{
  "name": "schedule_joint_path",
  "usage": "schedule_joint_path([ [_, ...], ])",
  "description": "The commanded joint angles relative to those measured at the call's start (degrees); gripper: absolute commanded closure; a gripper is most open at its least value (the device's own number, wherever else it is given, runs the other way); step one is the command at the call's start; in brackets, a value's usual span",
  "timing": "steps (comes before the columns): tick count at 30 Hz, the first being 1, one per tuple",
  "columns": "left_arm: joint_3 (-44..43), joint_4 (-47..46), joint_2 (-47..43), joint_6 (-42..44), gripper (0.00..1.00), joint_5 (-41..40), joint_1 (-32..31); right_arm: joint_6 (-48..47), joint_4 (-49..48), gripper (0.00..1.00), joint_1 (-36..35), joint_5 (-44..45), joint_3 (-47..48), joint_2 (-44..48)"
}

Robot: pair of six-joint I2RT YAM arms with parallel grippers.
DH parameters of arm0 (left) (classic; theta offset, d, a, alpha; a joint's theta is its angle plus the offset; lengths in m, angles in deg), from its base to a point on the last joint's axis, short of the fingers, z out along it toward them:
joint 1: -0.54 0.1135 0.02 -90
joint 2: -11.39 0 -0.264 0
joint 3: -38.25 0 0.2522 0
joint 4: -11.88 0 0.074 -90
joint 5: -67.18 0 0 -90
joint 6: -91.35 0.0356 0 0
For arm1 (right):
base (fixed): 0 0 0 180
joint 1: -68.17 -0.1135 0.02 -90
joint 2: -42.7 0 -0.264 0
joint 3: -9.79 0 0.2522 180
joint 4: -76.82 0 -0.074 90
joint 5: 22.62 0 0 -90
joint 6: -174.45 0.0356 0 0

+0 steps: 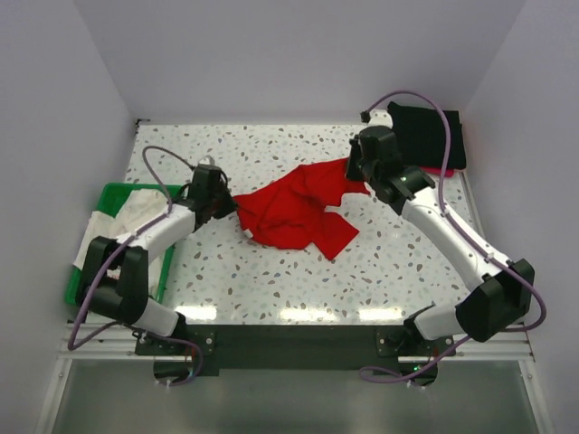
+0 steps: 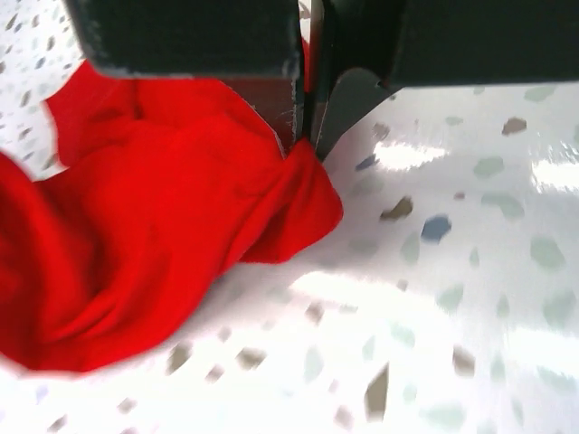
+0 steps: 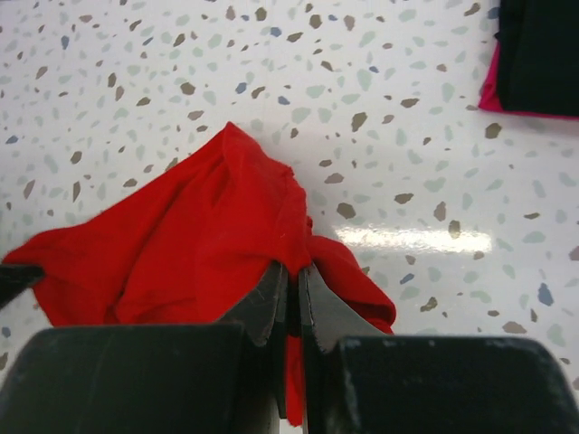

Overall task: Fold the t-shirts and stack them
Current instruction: Flatten the tshirt out

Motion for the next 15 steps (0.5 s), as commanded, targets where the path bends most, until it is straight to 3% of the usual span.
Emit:
schedule_joint_path([
  [1,-8.97,6.65,-8.19,4.52,1.00,-8.27,0.10,-2.29,1.92,1.00,3.12,3.48,3.93,4.37],
  [15,-28.32,22.40,-29.56,14.21,1.00,-22.96,0.45,-2.91,10.53,1.00,7.97,8.14,7.53,19.48],
])
